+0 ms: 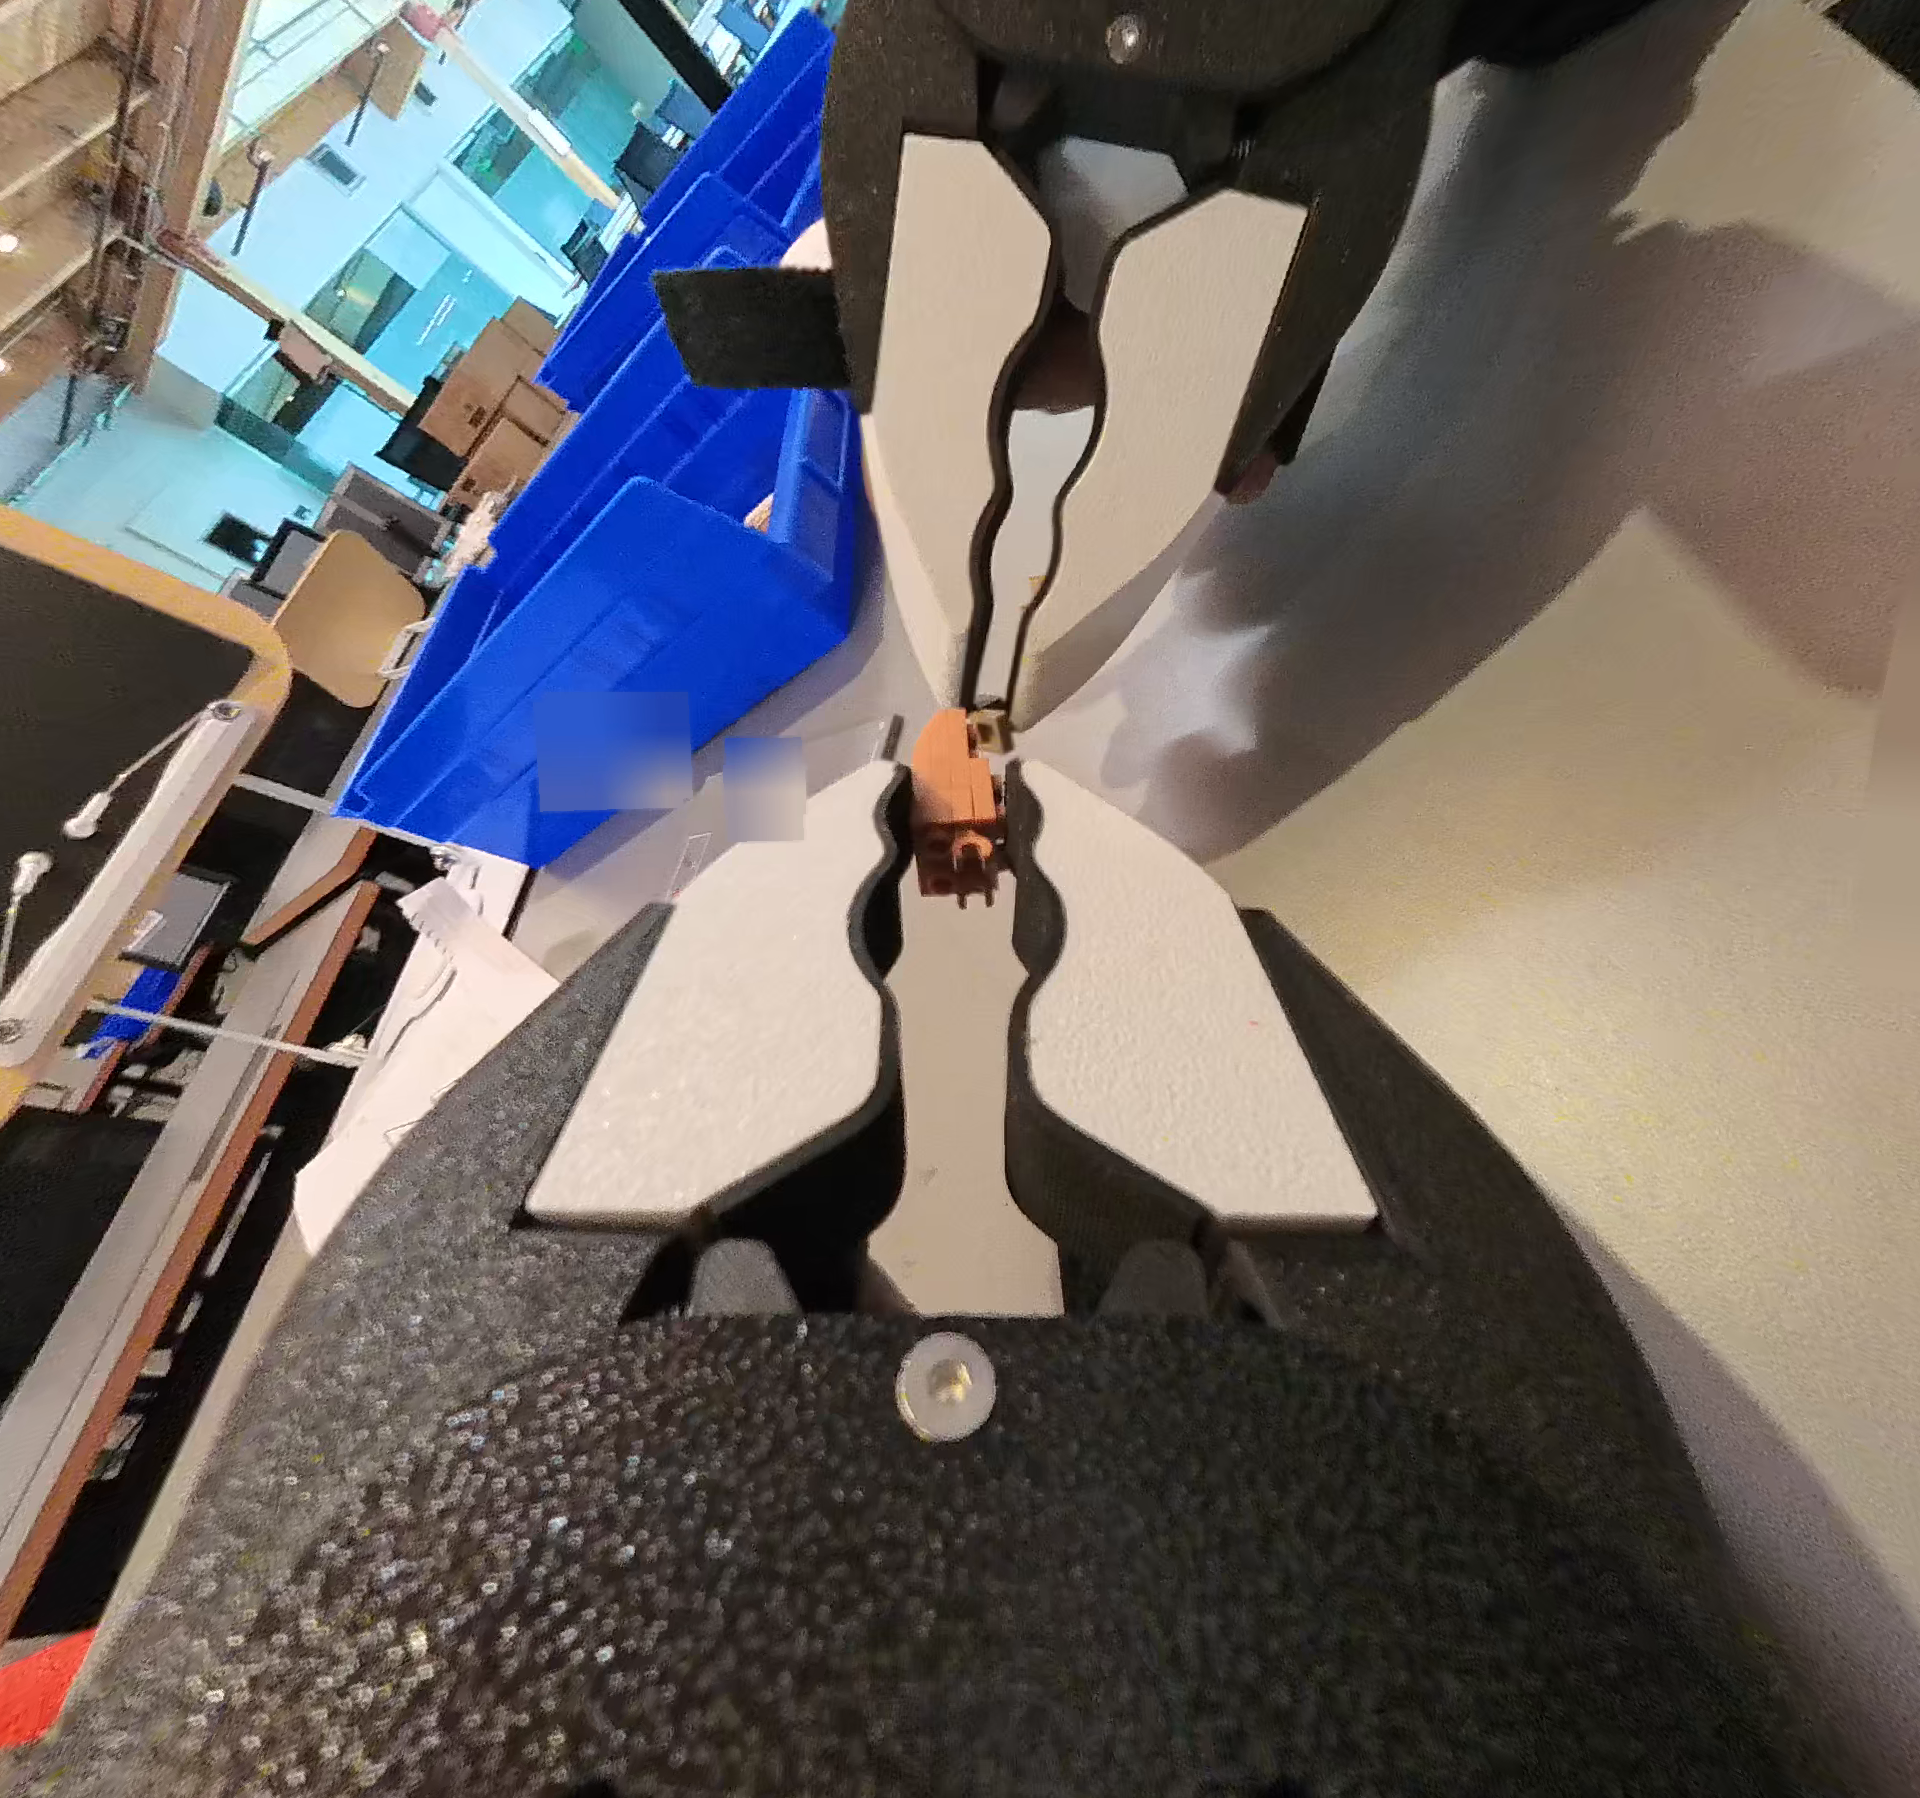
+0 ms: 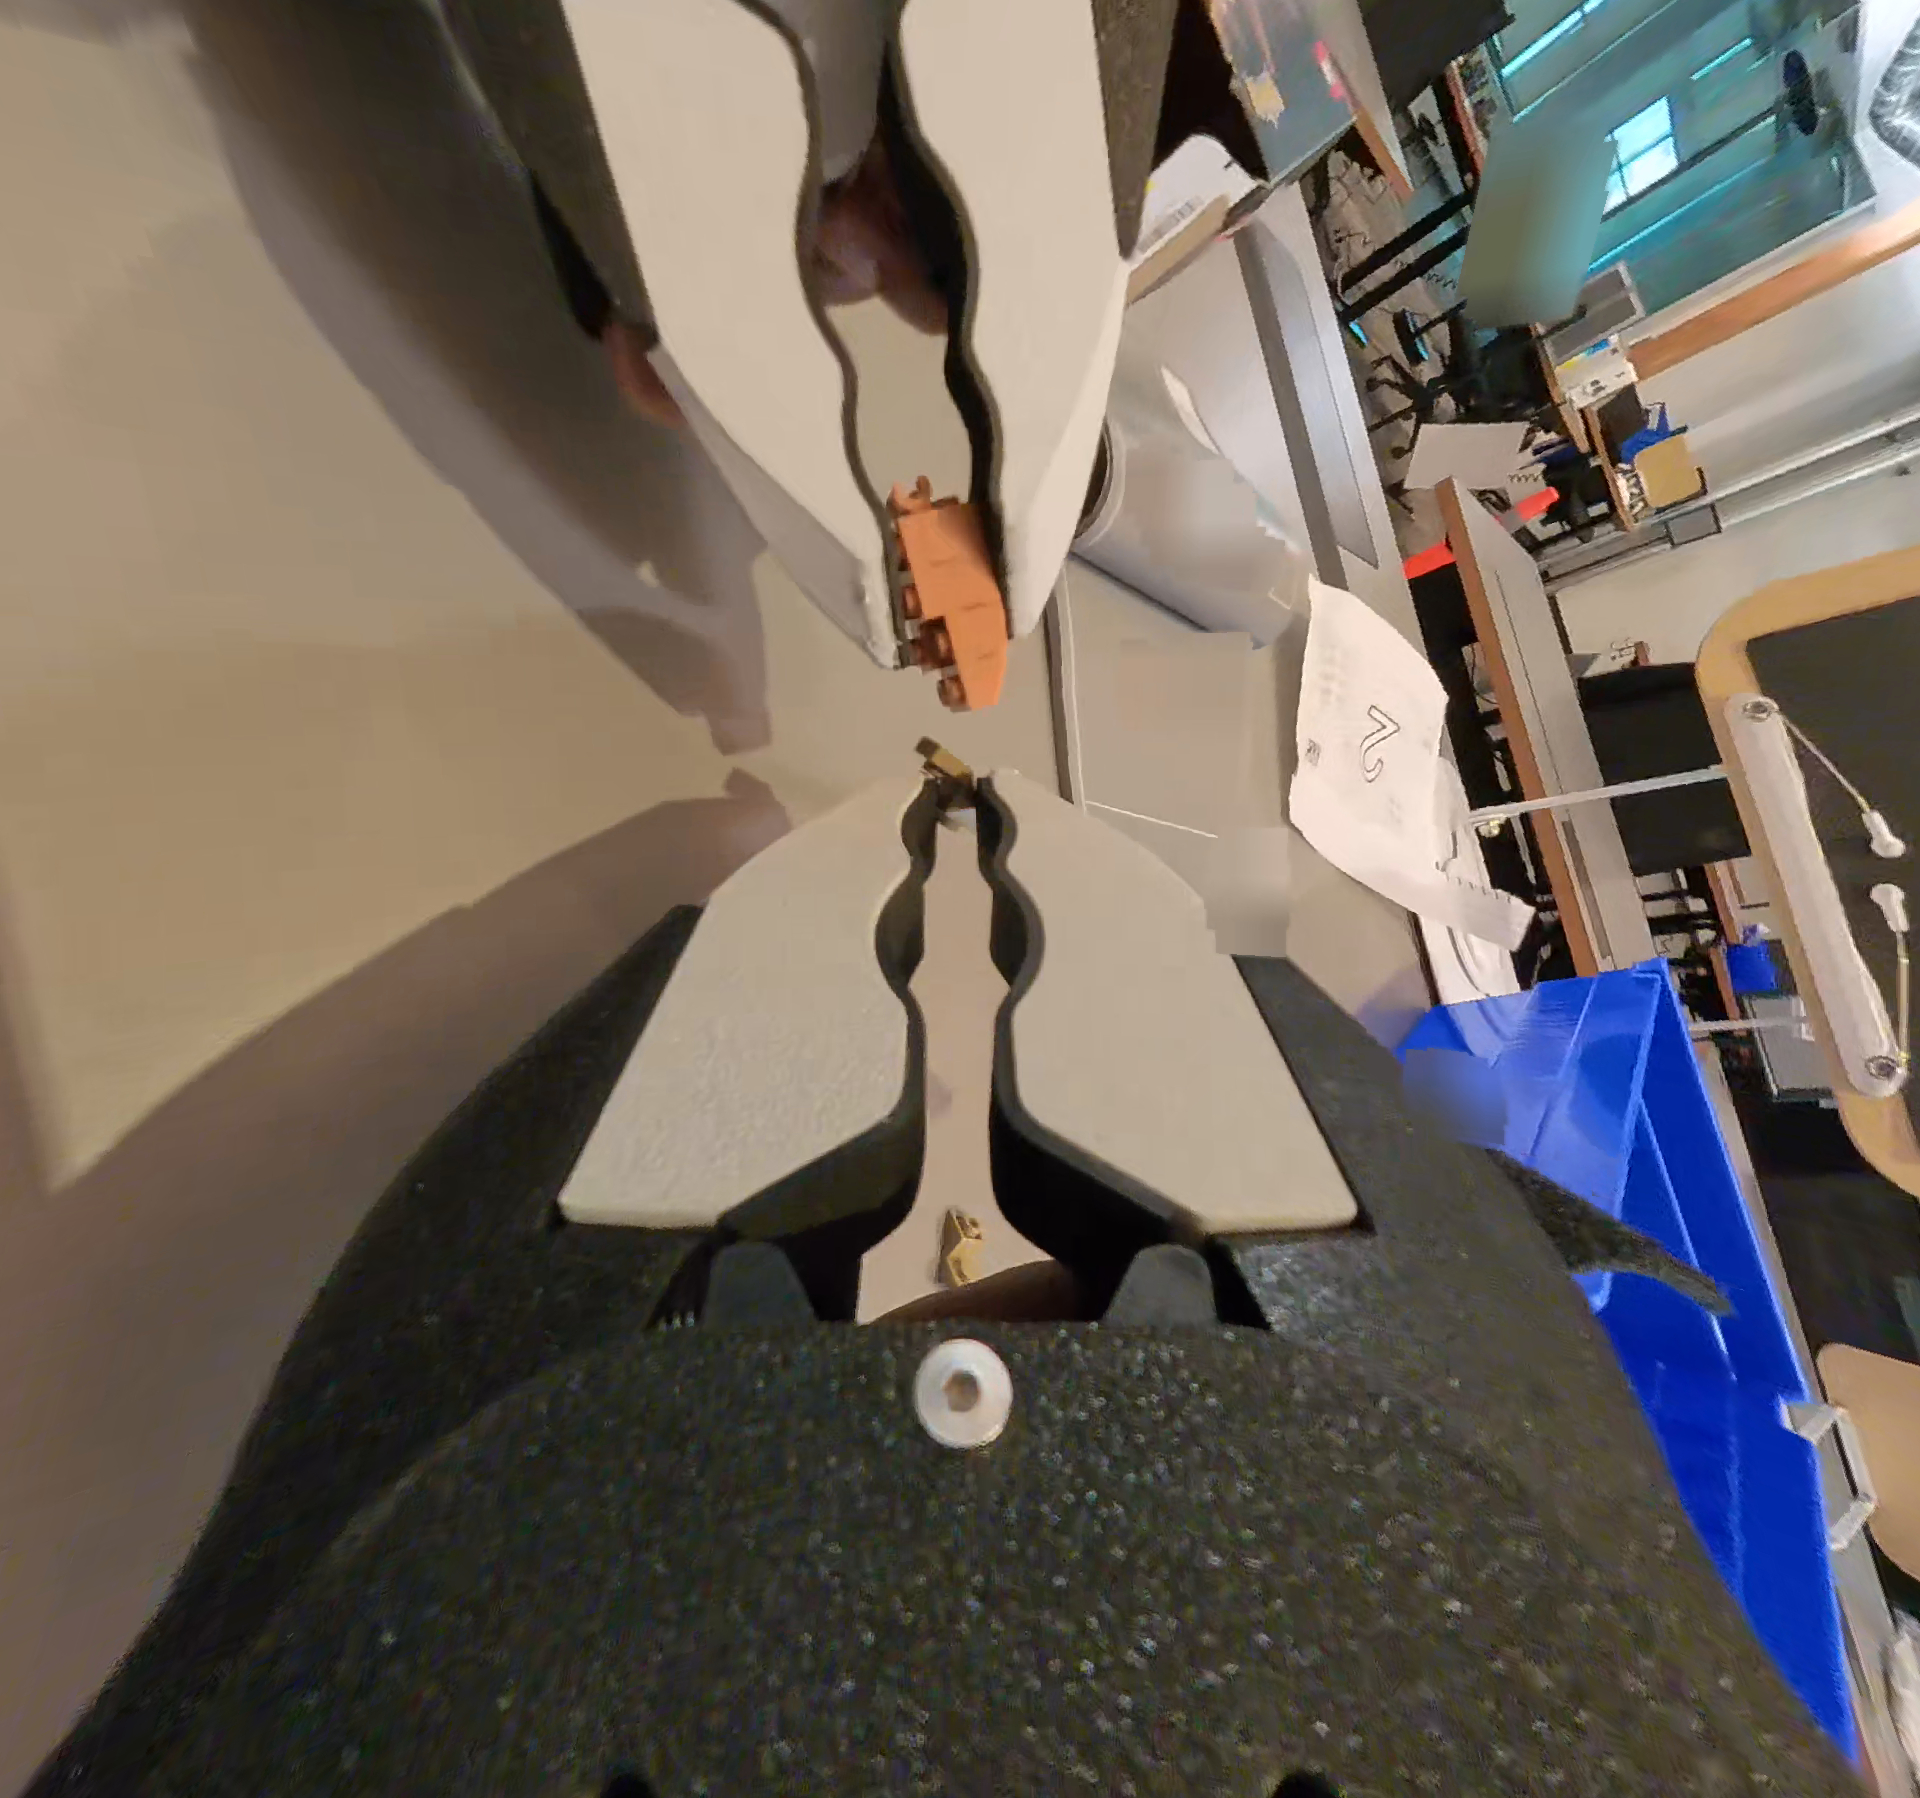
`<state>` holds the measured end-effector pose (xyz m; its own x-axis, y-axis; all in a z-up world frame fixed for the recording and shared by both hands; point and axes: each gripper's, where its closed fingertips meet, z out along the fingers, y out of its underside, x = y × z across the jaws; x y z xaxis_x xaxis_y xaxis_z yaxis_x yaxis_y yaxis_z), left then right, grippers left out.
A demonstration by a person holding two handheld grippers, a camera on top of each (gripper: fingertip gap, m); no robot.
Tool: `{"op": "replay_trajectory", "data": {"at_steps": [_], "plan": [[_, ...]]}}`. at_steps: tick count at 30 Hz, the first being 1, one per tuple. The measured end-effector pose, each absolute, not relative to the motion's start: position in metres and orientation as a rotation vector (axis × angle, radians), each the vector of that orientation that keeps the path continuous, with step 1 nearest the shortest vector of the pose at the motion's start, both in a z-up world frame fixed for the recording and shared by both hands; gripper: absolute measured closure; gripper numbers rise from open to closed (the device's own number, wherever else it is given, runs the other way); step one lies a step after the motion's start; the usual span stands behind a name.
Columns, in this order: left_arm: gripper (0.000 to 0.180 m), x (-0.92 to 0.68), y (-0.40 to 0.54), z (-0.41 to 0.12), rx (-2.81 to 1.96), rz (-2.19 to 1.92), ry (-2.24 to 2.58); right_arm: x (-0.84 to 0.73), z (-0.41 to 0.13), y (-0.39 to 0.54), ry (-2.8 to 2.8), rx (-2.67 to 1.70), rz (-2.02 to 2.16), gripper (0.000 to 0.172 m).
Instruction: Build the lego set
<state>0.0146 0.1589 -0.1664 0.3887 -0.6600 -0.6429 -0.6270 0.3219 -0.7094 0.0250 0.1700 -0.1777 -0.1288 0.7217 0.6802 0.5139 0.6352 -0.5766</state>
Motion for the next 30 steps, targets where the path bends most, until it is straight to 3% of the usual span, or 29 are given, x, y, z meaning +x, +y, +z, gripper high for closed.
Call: {"op": "replay_trajectory", "data": {"at_steps": [1,30], "plan": [[0.164,0.015,0.16,-0.167,-1.362,-0.027,1.278,0.025,-0.177,0.172,-1.78,-1.0,0.228,0.165],[0.165,0.012,0.178,-0.162,-1.395,0.163,1.143,0.014,-0.164,0.182,-1.599,-1.073,0.171,0.161]]}}
